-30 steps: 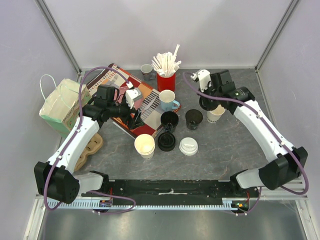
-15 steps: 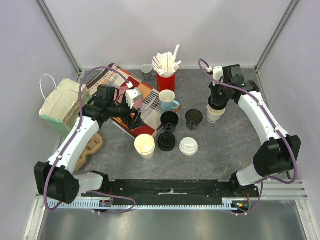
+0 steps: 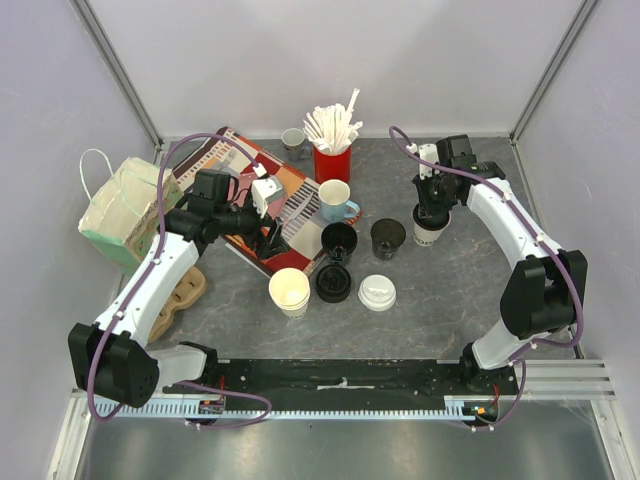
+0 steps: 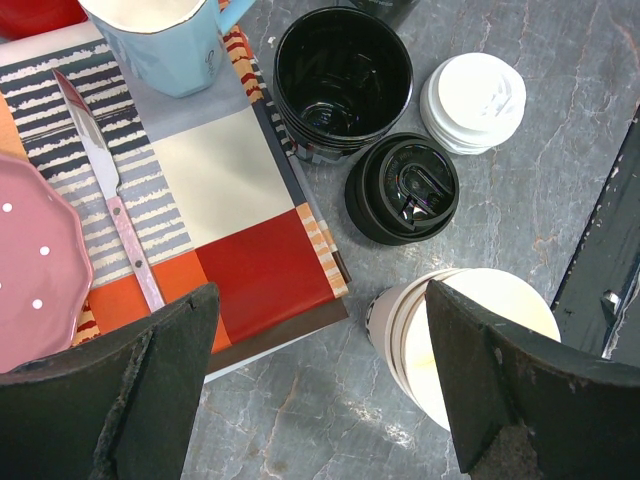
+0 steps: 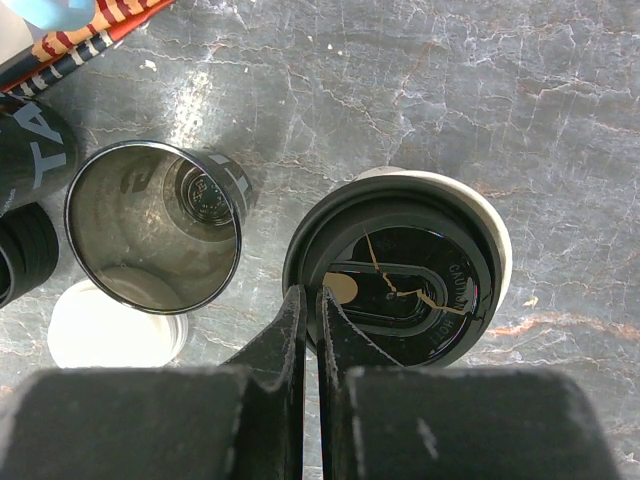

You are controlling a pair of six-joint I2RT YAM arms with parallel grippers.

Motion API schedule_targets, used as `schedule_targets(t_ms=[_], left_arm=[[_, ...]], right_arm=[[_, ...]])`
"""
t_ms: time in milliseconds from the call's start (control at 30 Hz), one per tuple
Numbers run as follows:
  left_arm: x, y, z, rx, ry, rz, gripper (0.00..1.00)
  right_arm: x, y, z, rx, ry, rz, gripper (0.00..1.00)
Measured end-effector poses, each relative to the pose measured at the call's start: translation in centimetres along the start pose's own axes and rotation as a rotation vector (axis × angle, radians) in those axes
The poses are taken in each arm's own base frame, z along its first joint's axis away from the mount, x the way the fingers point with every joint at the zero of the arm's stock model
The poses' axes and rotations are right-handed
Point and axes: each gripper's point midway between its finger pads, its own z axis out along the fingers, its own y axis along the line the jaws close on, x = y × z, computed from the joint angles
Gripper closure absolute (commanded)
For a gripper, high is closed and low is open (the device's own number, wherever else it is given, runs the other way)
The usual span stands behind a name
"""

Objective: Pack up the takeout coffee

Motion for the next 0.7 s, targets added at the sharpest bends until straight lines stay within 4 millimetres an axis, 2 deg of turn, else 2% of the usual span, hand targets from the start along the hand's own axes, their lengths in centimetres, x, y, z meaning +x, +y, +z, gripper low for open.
schedule_targets(t_ms=[700], left_arm=[[0.00,0.00,0.00,0.000,0.000,0.000,0.09]], right_arm=[[0.54,-0.33,0.48,0.016,0.010,0.002,1.00]])
